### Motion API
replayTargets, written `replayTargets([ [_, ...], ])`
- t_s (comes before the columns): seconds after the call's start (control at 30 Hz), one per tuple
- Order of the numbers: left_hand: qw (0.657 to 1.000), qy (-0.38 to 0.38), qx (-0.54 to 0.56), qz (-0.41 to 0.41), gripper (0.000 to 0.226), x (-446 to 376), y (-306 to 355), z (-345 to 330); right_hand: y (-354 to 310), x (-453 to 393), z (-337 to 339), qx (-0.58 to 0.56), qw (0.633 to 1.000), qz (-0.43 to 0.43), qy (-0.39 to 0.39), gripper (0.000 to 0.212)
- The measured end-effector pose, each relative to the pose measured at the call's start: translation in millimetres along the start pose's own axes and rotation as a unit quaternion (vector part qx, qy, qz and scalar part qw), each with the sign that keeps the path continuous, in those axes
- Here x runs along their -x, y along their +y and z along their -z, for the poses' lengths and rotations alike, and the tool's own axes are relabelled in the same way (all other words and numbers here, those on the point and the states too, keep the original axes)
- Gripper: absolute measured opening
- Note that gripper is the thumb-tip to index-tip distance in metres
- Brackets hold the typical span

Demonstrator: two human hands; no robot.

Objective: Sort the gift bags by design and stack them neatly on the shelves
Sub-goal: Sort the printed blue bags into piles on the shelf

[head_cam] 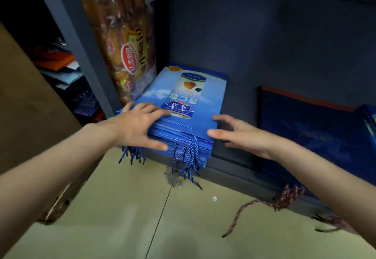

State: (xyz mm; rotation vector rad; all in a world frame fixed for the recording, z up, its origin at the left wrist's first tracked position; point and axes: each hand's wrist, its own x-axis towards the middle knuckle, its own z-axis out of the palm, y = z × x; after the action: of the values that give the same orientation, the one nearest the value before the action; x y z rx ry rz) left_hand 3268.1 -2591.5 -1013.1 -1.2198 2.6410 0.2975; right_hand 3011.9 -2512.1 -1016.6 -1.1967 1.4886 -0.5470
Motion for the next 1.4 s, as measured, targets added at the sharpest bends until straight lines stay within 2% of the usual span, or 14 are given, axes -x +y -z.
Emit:
replayTargets([
  [0.07,0.997,-0.032,-0.064,0.009,0.11,7,-12,-5,-3,3,-14,0.034,0.999,-0.014,-0.001,0.076],
  [0.17,0.993,-0.014,-0.117,0.019,0.096,4,-13,-5,-14,-7,-28,0.112,0.993,-0.033,0.017,0.091],
  [0.3,0.994,0.015,-0.108,0.033,0.085,-7,-9,-6,-23,-21,-34,0.06,0.994,-0.061,0.062,0.09],
  [0.4,0.99,0.036,-0.13,0.035,0.086,-9,-7,-11,-15,-22,-35,0.029,0.994,-0.042,0.097,0.086],
  [0.5,0.985,0.074,-0.148,0.04,0.094,-4,-7,-18,1,-13,-38,0.015,0.991,-0.014,0.129,0.095],
  [0.57,0.978,0.117,-0.164,0.043,0.106,4,-8,-27,15,-2,-43,0.102,0.988,0.028,0.112,0.107],
  [0.63,0.963,0.172,-0.202,0.04,0.12,12,-10,-41,27,9,-48,0.257,0.96,0.07,0.084,0.111],
  [0.7,0.951,0.226,-0.208,0.043,0.125,14,-14,-55,34,14,-51,0.341,0.929,0.104,0.102,0.109],
  [0.77,0.949,0.236,-0.203,0.05,0.123,13,-13,-60,37,12,-54,0.366,0.912,0.133,0.132,0.105],
  [0.9,0.944,0.246,-0.215,0.051,0.118,10,-11,-64,44,5,-59,0.392,0.895,0.133,0.166,0.104],
  [1.1,0.943,0.255,-0.205,0.06,0.119,8,-11,-69,51,0,-59,0.419,0.882,0.136,0.166,0.114],
  [1.27,0.939,0.259,-0.224,0.045,0.114,7,-16,-68,50,-3,-56,0.508,0.824,0.15,0.202,0.115],
  [1.4,0.935,0.264,-0.235,0.036,0.111,5,-18,-68,48,-4,-54,0.502,0.827,0.149,0.206,0.116],
])
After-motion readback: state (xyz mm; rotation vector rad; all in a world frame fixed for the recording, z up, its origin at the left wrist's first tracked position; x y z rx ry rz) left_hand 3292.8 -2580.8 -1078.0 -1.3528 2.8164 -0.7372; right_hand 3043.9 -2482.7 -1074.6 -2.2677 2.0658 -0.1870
